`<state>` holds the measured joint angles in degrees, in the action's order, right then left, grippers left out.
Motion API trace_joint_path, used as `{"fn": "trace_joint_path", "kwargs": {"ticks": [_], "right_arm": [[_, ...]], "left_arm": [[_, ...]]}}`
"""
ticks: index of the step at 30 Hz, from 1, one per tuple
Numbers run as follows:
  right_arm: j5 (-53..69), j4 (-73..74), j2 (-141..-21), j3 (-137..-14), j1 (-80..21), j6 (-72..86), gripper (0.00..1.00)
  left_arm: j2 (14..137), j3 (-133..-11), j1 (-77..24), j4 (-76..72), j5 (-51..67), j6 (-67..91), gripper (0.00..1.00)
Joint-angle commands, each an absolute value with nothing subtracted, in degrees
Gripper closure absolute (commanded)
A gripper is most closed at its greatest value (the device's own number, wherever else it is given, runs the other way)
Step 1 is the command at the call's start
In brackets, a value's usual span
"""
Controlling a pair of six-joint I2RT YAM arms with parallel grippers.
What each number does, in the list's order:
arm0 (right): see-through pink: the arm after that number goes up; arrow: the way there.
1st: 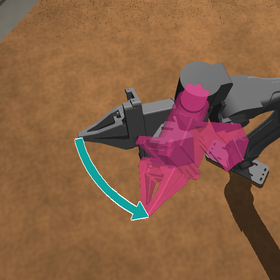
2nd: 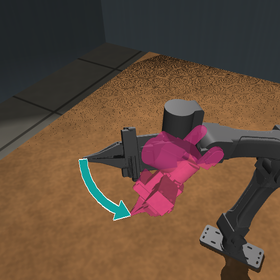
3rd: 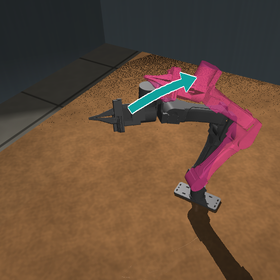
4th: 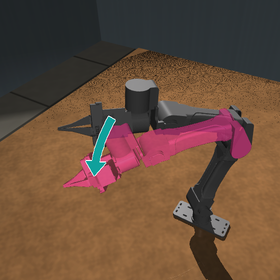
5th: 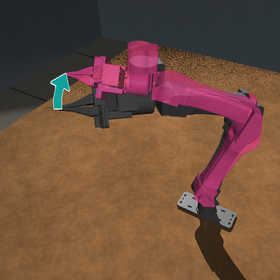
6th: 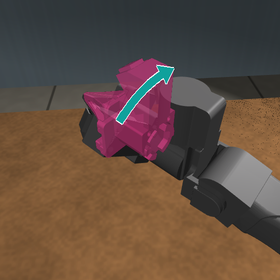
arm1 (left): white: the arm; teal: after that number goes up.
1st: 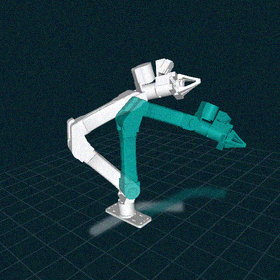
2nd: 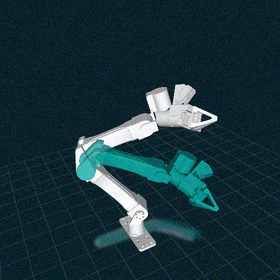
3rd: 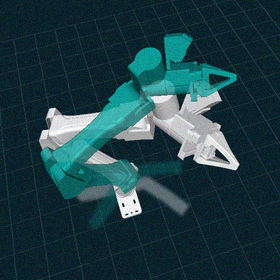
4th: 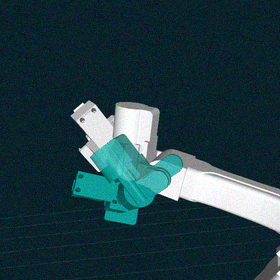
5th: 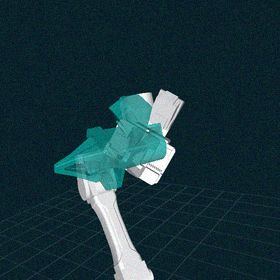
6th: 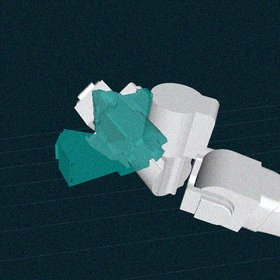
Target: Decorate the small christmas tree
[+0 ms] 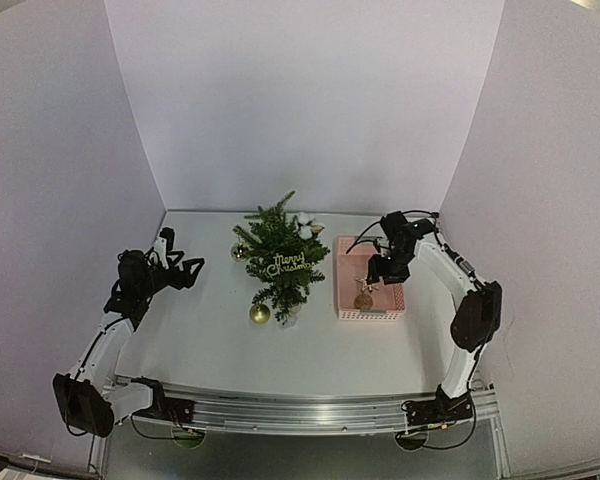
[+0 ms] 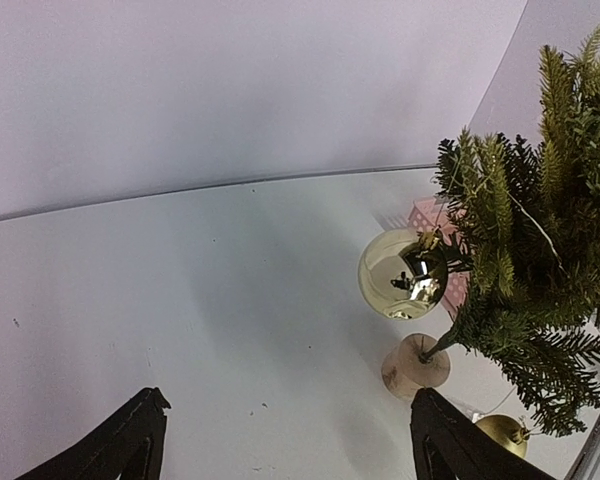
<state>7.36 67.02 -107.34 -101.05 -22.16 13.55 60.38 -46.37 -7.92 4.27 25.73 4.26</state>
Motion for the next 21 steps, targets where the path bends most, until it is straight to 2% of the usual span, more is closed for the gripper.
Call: {"fn": "trace_joint_path", "kwargs": {"ticks": [1,4,12,21], "right_arm": [[5.8,69.8,-112.2,-103.4,-22.5,13.8,0.42],[5.3,72.4,-115.7,-105.1,-22.4,14.3,0.4],[8.7,72.1,-122.0,-107.4,-22.8,15.1,0.27],[7.7,72.3,-124.7,-104.4,-22.8,16.1,0.28]], "left_arm": [[59.6,-47.6,-7.9,3.6,27.1,3.4,0.15],[59.8,-47.8,-7.9,4.0,27.0,2.8,0.16],[60.8,-47.6,-7.9,3.0,26.7,2.7,0.16],[60.6,-47.5,-7.9,3.9,25.9,1.6,0.16]]}}
